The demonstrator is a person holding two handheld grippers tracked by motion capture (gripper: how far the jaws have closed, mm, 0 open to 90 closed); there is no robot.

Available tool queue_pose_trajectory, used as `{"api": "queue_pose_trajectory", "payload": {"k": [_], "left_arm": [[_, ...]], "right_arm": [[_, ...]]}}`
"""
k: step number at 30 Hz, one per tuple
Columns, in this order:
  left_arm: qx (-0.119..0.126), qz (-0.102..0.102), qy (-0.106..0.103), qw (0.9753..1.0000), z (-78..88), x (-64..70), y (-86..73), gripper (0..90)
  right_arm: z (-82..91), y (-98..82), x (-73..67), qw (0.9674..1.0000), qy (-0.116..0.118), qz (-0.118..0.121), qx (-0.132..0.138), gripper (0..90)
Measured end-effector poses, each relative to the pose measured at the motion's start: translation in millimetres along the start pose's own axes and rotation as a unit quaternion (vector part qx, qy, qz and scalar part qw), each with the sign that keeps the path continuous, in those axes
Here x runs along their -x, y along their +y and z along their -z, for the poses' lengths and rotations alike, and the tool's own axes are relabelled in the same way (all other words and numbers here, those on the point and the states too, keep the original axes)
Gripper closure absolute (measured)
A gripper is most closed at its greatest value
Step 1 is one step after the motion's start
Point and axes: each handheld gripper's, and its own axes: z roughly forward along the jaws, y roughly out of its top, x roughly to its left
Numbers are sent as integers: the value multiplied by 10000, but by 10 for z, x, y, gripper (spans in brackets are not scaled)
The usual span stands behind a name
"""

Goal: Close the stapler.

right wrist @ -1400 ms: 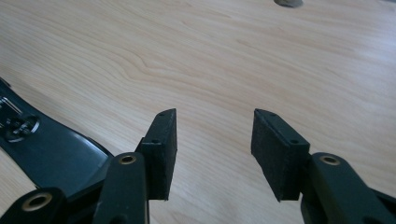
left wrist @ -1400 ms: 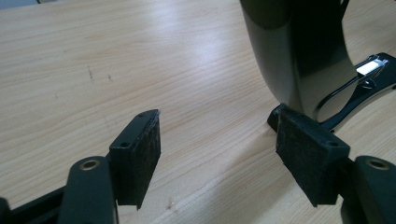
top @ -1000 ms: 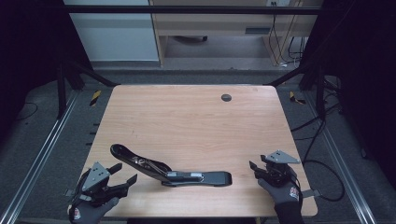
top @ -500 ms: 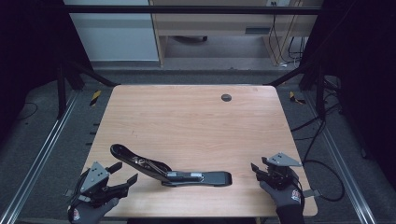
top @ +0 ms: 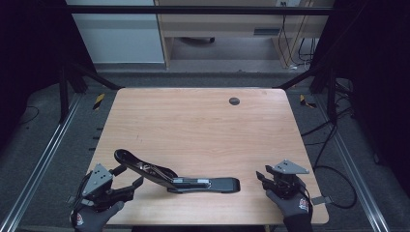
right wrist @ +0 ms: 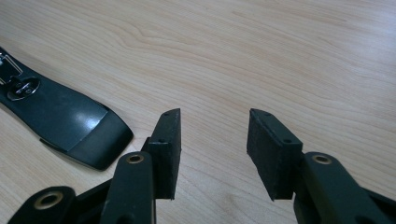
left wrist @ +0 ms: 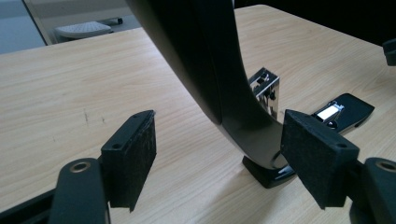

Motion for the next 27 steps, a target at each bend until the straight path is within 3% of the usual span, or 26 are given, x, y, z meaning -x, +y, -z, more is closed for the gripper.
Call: {"api": "queue_pose_trajectory", "payload": {"k": [8,17,27], "left_arm": [[205,92,50,9997,16,-12,141,262],[209,58,49,9998,-8,-15,227,279],[167,80,146,9997,8,-79,327,394]], "right_arm": [[-21,24,-75,9999,157,33,-34,580],[-40,58,-176,9994,330,56,-73,619],[-57,97,-343,9978,629,127,-142,718]]}}
